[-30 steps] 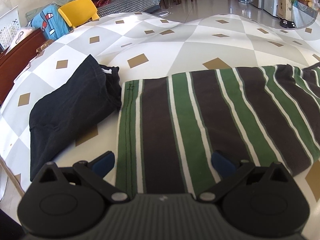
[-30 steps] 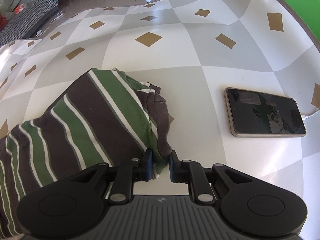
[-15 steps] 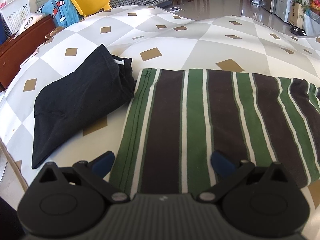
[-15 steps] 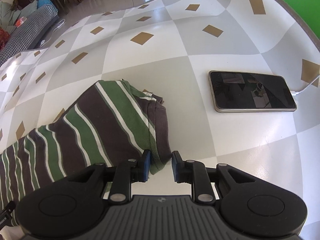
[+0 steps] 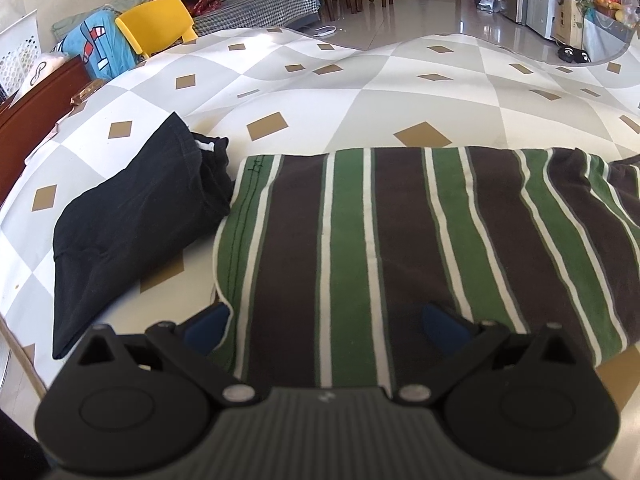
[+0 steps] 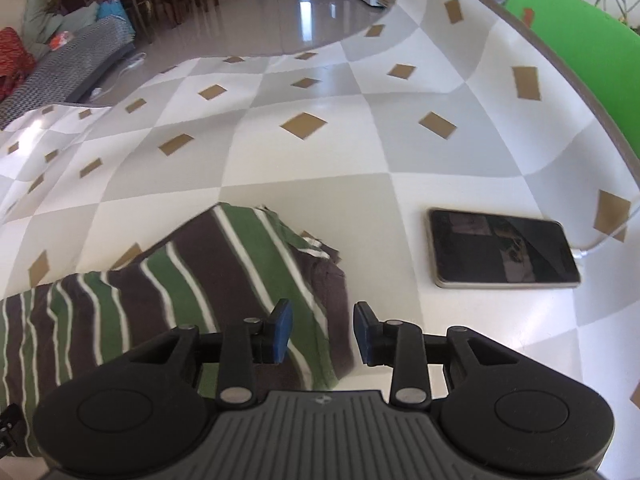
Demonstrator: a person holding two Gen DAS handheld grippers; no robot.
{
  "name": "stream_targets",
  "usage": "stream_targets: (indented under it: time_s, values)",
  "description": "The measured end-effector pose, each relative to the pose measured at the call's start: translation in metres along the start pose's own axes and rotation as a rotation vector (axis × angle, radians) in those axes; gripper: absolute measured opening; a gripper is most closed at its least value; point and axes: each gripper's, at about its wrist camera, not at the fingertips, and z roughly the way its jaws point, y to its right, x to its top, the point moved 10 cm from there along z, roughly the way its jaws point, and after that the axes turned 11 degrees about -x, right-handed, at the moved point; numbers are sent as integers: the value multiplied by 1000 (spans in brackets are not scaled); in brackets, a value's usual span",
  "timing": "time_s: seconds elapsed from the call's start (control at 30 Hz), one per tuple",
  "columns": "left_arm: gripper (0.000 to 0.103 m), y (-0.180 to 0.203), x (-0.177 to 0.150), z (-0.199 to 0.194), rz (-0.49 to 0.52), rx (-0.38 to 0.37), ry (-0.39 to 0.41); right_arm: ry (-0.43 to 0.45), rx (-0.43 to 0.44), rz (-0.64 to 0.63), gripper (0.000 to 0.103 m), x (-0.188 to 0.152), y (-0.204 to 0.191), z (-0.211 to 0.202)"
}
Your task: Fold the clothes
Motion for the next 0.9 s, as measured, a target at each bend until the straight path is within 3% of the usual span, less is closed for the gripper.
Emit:
stream_targets:
  time_s: [0.13, 0.23, 0.67, 0.9]
  values:
    - [103, 9, 0, 1, 25, -17, 3, 27, 70, -55, 32, 3, -27, 6]
    - [103, 12, 0, 3, 39, -28, 4, 29, 74, -85, 32, 2, -41, 18]
    - [103, 4, -9, 0, 33, -73, -3, 12, -20, -61, 29, 6, -39, 51]
    - [103, -4, -15, -3, 12, -91, -28, -27, -125, -42, 29, -1, -19, 53]
